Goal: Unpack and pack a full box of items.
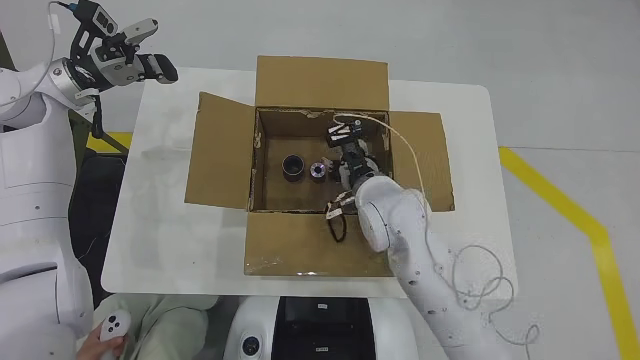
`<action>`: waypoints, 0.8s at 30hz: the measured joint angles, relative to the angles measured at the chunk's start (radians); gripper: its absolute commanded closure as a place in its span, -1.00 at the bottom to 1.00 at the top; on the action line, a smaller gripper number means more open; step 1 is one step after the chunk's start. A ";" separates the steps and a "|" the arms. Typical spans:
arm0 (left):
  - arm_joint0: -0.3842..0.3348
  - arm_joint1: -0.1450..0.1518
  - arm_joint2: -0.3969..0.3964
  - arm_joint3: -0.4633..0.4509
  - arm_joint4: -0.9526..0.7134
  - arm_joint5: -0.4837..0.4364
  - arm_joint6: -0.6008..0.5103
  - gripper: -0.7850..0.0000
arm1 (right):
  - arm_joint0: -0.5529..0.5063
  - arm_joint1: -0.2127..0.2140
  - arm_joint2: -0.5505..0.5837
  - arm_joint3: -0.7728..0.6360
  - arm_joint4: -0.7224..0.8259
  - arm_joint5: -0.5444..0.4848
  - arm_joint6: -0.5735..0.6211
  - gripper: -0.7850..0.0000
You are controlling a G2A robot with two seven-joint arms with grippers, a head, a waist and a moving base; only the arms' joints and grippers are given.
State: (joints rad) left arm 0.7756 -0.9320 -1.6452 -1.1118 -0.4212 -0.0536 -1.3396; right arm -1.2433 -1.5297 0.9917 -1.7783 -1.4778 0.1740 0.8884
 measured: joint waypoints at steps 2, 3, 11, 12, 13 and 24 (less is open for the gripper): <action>0.000 0.000 0.000 0.000 0.000 0.000 0.000 -1.00 | -0.026 0.003 0.006 -0.052 0.017 -0.016 0.001 -0.52; 0.000 0.000 0.000 0.000 0.000 0.000 0.000 -1.00 | -0.037 0.004 0.011 -0.074 0.027 -0.023 0.002 -0.54; 0.000 0.000 0.000 0.000 0.000 0.000 0.000 -1.00 | -0.135 0.018 0.074 -0.237 0.139 -0.085 0.012 -0.79; 0.000 0.000 0.000 0.000 0.000 0.000 0.000 -1.00 | -0.147 0.020 0.084 -0.252 0.158 -0.093 0.010 -0.84; 0.000 0.000 0.000 0.000 0.000 0.000 0.000 -1.00 | -0.159 0.022 0.095 -0.266 0.180 -0.102 0.009 -0.87; 0.000 0.000 0.000 0.000 0.000 0.000 0.000 -1.00 | -0.291 0.052 0.313 -0.376 0.584 -0.262 0.029 -1.00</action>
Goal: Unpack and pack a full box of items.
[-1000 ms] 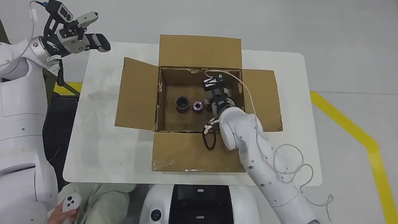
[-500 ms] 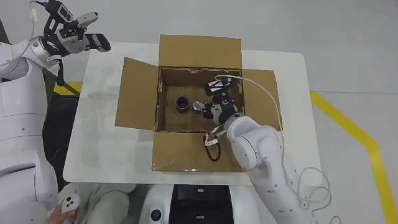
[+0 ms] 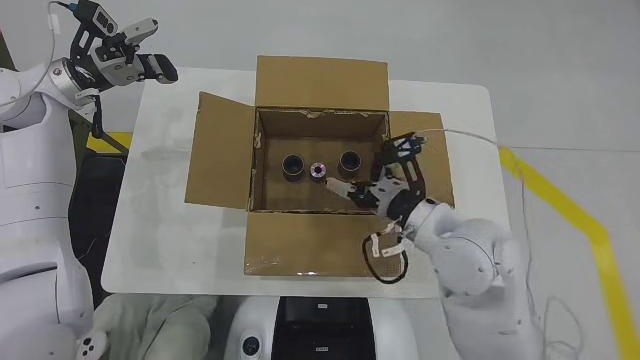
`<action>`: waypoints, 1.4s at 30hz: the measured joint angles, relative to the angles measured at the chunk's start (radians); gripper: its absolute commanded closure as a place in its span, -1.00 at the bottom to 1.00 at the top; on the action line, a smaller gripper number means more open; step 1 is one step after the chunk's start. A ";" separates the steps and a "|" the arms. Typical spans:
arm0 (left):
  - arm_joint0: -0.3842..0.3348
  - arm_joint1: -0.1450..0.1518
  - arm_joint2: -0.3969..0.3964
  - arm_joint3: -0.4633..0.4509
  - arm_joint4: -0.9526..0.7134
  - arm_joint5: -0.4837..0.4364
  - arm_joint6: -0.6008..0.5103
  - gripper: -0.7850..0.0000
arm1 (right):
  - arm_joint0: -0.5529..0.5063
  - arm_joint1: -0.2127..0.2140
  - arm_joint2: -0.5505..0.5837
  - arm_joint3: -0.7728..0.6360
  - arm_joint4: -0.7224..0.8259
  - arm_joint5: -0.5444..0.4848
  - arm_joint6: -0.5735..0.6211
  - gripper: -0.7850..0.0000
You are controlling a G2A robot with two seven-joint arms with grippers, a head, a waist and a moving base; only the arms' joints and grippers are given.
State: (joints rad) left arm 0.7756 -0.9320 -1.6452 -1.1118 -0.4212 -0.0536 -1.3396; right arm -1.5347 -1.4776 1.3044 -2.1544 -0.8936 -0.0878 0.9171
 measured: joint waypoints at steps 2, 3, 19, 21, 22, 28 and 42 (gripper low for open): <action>0.000 0.000 0.000 0.000 0.000 0.000 0.000 -1.00 | -0.016 0.005 0.038 0.000 0.094 -0.031 0.007 -1.00; 0.000 0.000 0.000 0.000 0.000 0.000 0.000 -1.00 | -0.020 0.008 0.055 0.002 0.134 -0.044 0.011 -1.00; 0.000 0.000 0.000 0.000 0.000 0.000 0.000 -1.00 | -0.036 0.037 0.228 0.036 0.455 -0.109 0.082 -1.00; 0.000 0.000 0.000 0.000 0.000 0.000 0.000 -1.00 | -0.036 0.037 0.228 0.036 0.455 -0.109 0.082 -1.00; 0.000 0.000 0.000 0.000 0.000 0.000 0.000 -1.00 | -0.036 0.037 0.228 0.036 0.455 -0.109 0.082 -1.00; 0.000 0.000 0.000 0.000 0.000 0.000 0.000 -1.00 | -0.036 0.037 0.228 0.036 0.455 -0.109 0.082 -1.00; 0.000 0.000 0.000 0.000 0.000 0.000 0.000 -1.00 | -0.053 0.057 0.318 0.042 0.563 -0.010 0.053 -1.00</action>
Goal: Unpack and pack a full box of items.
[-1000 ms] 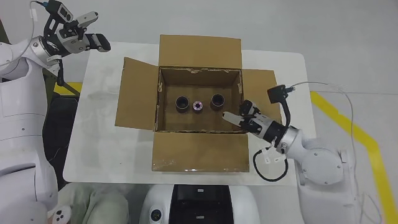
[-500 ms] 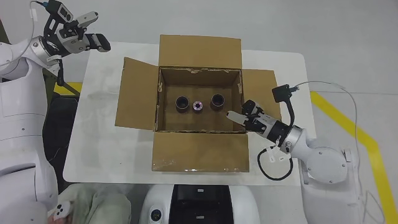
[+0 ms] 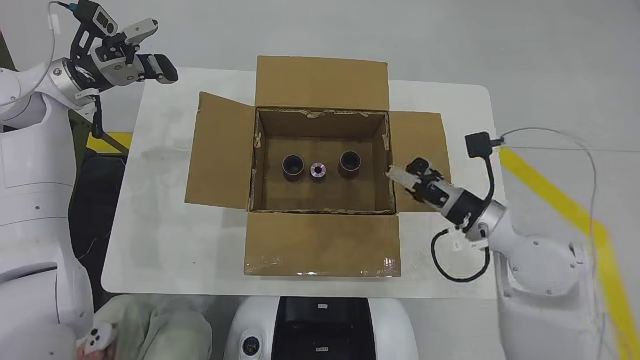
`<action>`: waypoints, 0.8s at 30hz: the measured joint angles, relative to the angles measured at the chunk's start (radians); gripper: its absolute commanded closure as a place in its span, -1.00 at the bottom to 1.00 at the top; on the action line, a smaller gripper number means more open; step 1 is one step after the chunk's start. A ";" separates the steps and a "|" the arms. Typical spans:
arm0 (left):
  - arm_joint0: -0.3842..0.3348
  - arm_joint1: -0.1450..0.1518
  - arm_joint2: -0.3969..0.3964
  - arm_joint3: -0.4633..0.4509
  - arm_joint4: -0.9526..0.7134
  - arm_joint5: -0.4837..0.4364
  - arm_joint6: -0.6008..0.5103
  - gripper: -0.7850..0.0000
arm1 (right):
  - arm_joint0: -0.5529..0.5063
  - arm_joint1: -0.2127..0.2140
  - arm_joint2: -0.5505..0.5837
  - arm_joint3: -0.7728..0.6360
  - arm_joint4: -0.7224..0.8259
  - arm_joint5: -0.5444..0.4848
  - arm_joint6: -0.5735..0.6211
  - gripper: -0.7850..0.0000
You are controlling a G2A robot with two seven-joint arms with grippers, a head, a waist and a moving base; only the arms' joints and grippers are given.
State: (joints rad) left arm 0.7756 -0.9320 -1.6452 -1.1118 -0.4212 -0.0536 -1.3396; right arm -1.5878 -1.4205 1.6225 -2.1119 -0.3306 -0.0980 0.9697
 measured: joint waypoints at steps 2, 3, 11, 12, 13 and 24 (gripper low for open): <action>0.000 0.000 0.000 0.000 0.000 0.000 0.000 -1.00 | -0.003 0.005 0.028 0.014 0.019 0.023 -0.004 -1.00; 0.000 0.000 0.000 0.000 0.000 0.000 0.000 -1.00 | -0.002 0.007 0.040 0.023 0.027 0.033 -0.007 -1.00; 0.000 0.000 0.000 0.000 0.000 0.000 0.000 -1.00 | 0.018 0.024 0.133 0.112 0.101 0.079 -0.053 -1.00; 0.000 0.000 0.000 0.000 0.000 0.000 0.000 -1.00 | 0.020 0.026 0.145 0.123 0.114 0.080 -0.057 -1.00; 0.000 0.000 0.000 0.000 0.000 0.000 0.000 -1.00 | 0.021 0.028 0.156 0.134 0.126 0.081 -0.063 -1.00; 0.000 0.000 0.000 0.000 0.000 0.000 0.000 -1.00 | 0.055 0.052 0.221 0.251 0.169 0.138 -0.076 -1.00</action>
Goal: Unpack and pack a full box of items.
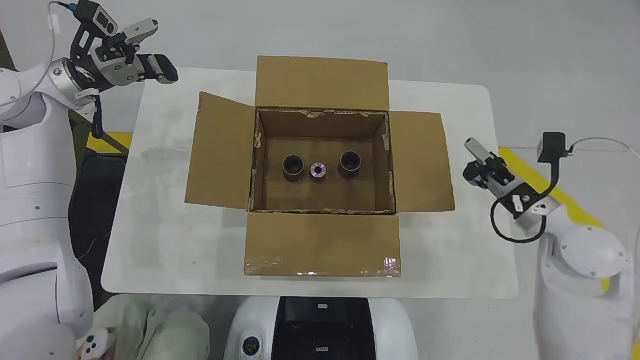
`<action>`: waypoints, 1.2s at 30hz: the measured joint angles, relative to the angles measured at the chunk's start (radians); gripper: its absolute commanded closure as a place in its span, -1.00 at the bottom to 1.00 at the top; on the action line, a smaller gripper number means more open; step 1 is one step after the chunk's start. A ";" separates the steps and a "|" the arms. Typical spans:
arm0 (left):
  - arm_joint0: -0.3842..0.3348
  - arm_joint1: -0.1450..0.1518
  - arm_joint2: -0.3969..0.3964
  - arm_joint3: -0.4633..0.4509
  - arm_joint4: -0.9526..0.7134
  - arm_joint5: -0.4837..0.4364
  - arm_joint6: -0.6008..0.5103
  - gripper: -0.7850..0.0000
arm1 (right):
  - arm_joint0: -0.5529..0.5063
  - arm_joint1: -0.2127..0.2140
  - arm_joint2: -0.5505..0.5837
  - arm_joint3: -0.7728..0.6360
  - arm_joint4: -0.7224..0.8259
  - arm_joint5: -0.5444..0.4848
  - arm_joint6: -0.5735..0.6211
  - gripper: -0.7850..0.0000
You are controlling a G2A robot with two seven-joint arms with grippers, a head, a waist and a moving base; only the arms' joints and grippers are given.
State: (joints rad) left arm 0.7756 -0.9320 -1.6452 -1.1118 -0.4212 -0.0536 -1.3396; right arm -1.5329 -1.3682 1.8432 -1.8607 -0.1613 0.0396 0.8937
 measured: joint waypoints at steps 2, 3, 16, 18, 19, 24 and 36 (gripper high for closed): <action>0.000 0.000 0.000 0.000 0.000 0.000 0.000 -1.00 | 0.004 0.004 -0.008 0.014 0.001 0.011 0.015 -1.00; 0.000 0.000 0.000 0.000 0.000 0.000 0.000 -1.00 | 0.006 0.006 -0.012 0.020 0.003 0.014 0.020 -1.00; 0.000 0.000 0.000 0.000 0.000 0.000 0.000 -1.00 | -0.012 0.026 -0.077 0.013 0.001 0.023 0.050 -1.00; 0.000 0.000 0.000 0.000 0.000 0.000 0.000 -1.00 | -0.022 0.030 -0.080 -0.006 -0.005 0.025 0.051 -1.00; 0.000 0.000 0.000 0.000 0.000 0.000 0.000 -1.00 | -0.028 0.031 -0.079 -0.017 -0.002 0.026 0.052 -1.00; 0.000 0.000 0.000 0.000 0.000 0.000 0.000 -1.00 | -0.048 0.039 -0.075 -0.056 0.027 0.027 0.065 -1.00; 0.000 0.000 0.000 0.000 0.000 0.000 0.000 -1.00 | -0.096 0.059 -0.036 -0.166 0.181 0.012 0.131 -1.00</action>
State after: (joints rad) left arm 0.7756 -0.9320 -1.6452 -1.1118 -0.4212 -0.0536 -1.3396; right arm -1.6284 -1.3089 1.8068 -2.0263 0.0199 0.0513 1.0251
